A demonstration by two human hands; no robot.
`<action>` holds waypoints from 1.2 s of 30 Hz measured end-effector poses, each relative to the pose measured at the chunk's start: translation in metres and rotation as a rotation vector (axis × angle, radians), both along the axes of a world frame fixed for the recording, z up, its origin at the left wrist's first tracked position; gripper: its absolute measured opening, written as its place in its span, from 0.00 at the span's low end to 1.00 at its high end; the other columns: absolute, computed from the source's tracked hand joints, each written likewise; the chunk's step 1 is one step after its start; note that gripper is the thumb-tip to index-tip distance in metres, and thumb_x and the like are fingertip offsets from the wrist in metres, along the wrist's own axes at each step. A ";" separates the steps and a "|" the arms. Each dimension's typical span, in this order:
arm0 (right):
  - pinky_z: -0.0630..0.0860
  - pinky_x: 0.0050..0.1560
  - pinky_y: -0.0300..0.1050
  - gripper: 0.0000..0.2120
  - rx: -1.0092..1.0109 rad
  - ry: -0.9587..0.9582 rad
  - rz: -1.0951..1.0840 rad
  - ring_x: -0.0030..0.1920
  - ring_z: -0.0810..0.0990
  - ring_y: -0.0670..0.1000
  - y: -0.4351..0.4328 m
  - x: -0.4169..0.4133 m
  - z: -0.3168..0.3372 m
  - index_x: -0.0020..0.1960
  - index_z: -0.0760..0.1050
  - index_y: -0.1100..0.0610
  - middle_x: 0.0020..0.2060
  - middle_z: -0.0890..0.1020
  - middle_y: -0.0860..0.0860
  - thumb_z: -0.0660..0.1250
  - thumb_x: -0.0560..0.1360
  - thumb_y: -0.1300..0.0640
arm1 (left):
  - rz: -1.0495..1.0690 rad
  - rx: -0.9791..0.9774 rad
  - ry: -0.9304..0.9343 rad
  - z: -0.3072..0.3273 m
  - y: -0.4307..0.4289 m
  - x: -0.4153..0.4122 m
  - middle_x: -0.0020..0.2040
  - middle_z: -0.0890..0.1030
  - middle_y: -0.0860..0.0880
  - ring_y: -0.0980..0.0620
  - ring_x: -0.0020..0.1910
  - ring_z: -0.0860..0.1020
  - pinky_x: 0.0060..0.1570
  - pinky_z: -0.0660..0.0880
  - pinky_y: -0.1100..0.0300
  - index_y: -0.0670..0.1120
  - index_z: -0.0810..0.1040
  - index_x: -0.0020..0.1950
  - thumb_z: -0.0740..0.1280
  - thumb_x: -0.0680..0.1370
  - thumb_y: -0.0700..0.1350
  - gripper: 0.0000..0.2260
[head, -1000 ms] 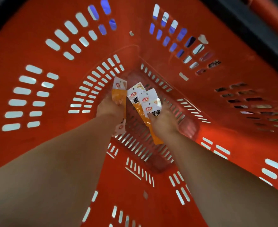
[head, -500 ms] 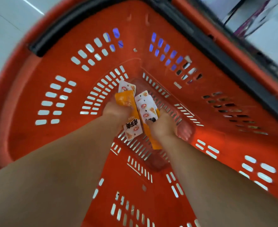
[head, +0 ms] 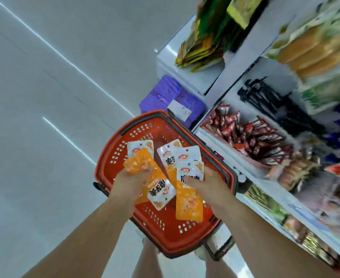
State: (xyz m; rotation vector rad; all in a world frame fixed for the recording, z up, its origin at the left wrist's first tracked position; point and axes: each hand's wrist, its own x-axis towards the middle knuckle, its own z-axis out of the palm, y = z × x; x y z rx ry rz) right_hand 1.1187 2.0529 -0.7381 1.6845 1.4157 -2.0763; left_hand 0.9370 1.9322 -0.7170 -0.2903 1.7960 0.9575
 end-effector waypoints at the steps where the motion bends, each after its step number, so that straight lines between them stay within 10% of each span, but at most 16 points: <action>1: 0.80 0.58 0.51 0.14 0.000 0.029 0.013 0.56 0.85 0.49 0.002 0.000 0.032 0.63 0.81 0.45 0.55 0.87 0.42 0.74 0.79 0.55 | 0.041 0.031 0.000 0.029 -0.005 0.003 0.42 0.87 0.49 0.45 0.41 0.84 0.47 0.83 0.44 0.48 0.86 0.55 0.79 0.73 0.49 0.12; 8: 0.82 0.57 0.56 0.17 0.001 0.264 -0.143 0.57 0.86 0.55 -0.005 0.012 0.222 0.67 0.78 0.52 0.58 0.86 0.51 0.69 0.80 0.63 | 0.278 0.216 0.095 0.206 -0.012 0.003 0.49 0.88 0.43 0.39 0.49 0.87 0.53 0.83 0.41 0.45 0.85 0.55 0.75 0.78 0.44 0.07; 14: 0.82 0.56 0.58 0.18 0.048 0.429 -0.336 0.54 0.86 0.58 -0.020 0.017 0.335 0.65 0.80 0.53 0.57 0.87 0.56 0.70 0.76 0.60 | 0.348 0.416 0.231 0.332 0.012 0.002 0.34 0.86 0.51 0.57 0.29 0.83 0.27 0.78 0.63 0.41 0.83 0.57 0.74 0.79 0.41 0.08; 18: 0.82 0.55 0.57 0.16 0.104 0.487 -0.435 0.57 0.86 0.58 -0.030 0.007 0.376 0.67 0.79 0.51 0.58 0.86 0.54 0.69 0.80 0.61 | 0.304 0.557 0.190 0.385 0.047 0.025 0.50 0.88 0.41 0.39 0.49 0.87 0.45 0.85 0.44 0.45 0.83 0.57 0.76 0.77 0.43 0.10; 23: 0.79 0.63 0.65 0.16 0.259 0.468 -0.531 0.60 0.84 0.57 -0.009 0.026 0.411 0.68 0.78 0.45 0.59 0.86 0.48 0.70 0.81 0.55 | 0.076 0.638 0.263 0.424 0.072 0.052 0.43 0.83 0.43 0.45 0.39 0.79 0.41 0.83 0.38 0.54 0.85 0.48 0.76 0.76 0.46 0.03; 27: 0.76 0.67 0.58 0.15 0.460 0.461 -0.411 0.63 0.82 0.49 0.032 0.065 0.444 0.65 0.79 0.42 0.60 0.85 0.41 0.72 0.81 0.55 | 0.055 0.657 0.295 0.449 0.077 0.053 0.40 0.84 0.47 0.54 0.27 0.79 0.30 0.79 0.58 0.46 0.81 0.58 0.69 0.82 0.43 0.05; 32: 0.76 0.67 0.61 0.22 0.565 0.392 0.120 0.62 0.83 0.49 0.090 0.103 0.496 0.69 0.75 0.39 0.62 0.84 0.40 0.73 0.76 0.45 | -0.052 0.599 0.430 0.480 0.086 0.060 0.33 0.84 0.50 0.54 0.28 0.81 0.35 0.80 0.57 0.46 0.81 0.49 0.69 0.82 0.43 0.04; 36: 0.81 0.60 0.55 0.15 0.699 0.424 0.175 0.56 0.85 0.46 0.107 0.095 0.524 0.63 0.78 0.42 0.56 0.86 0.41 0.71 0.81 0.58 | -0.234 0.621 0.282 0.495 0.089 0.083 0.47 0.85 0.43 0.45 0.43 0.82 0.51 0.81 0.44 0.45 0.85 0.56 0.71 0.81 0.45 0.06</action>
